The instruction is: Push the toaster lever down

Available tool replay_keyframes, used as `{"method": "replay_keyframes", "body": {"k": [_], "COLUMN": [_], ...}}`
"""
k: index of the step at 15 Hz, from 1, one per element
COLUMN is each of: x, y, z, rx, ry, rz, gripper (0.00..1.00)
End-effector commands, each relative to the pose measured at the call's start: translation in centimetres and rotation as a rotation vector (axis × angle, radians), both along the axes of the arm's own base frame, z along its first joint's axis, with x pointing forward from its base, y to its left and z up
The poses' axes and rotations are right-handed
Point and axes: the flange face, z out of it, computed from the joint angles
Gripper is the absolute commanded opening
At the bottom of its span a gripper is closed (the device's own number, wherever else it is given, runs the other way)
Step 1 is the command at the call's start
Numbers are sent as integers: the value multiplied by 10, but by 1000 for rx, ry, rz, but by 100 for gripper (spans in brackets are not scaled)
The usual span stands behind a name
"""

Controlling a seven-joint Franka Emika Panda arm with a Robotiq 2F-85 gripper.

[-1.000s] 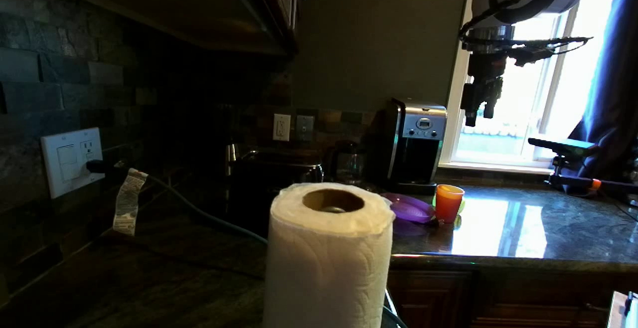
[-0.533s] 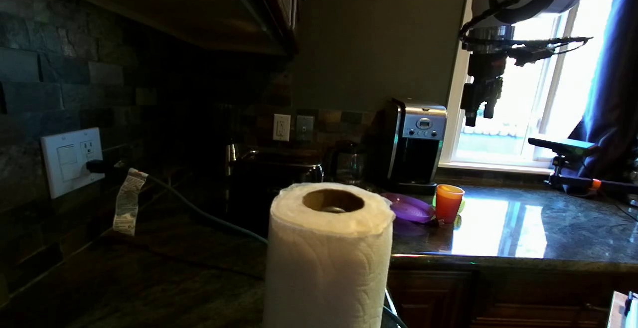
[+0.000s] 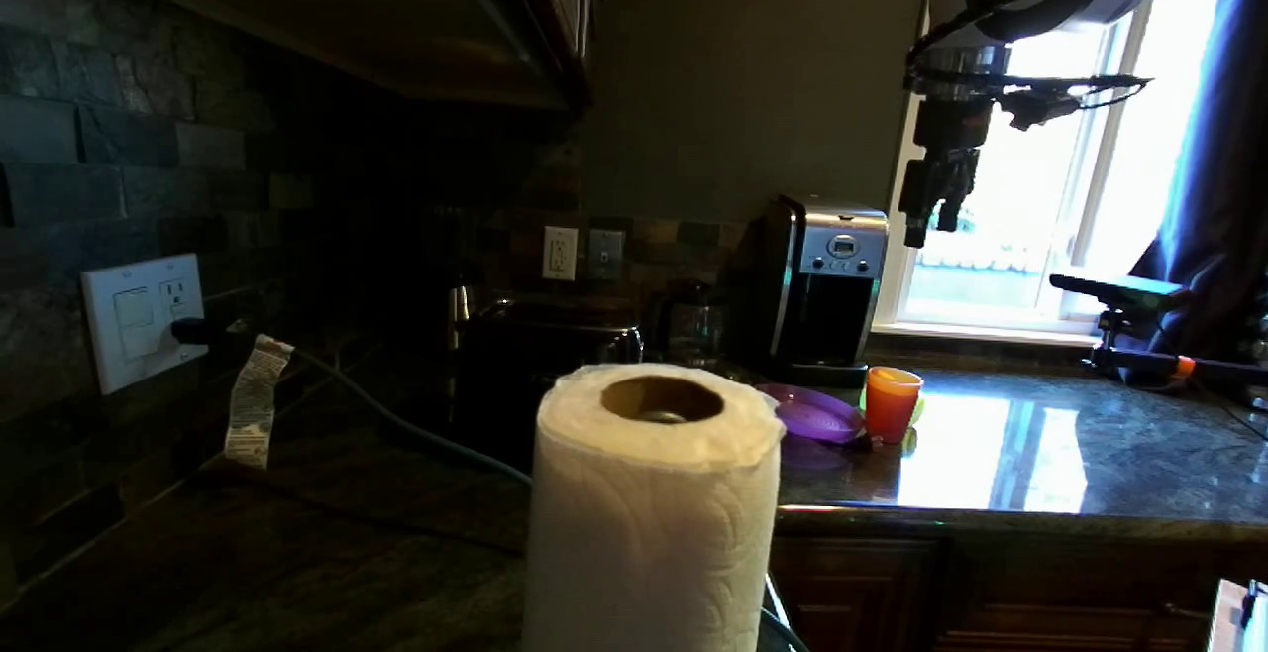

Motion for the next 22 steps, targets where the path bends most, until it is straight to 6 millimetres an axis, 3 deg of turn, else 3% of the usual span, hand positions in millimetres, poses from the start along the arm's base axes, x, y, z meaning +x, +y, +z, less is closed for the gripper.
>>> {"method": "replay_keyframes", "body": {"k": [1,4,7,16,17,22], "x": [15,32,51,87,79,86], "y": [47,88,108,143,136,145], "z": [8,7,-10,-74,-67,-74], "rx": [60,80,110,233,193,215], "ry": [-92,-159,-204,-212,-207,-204], "rz": [168,330,489,947,871,935], "gripper": [100,100,100,100,100,100]}}
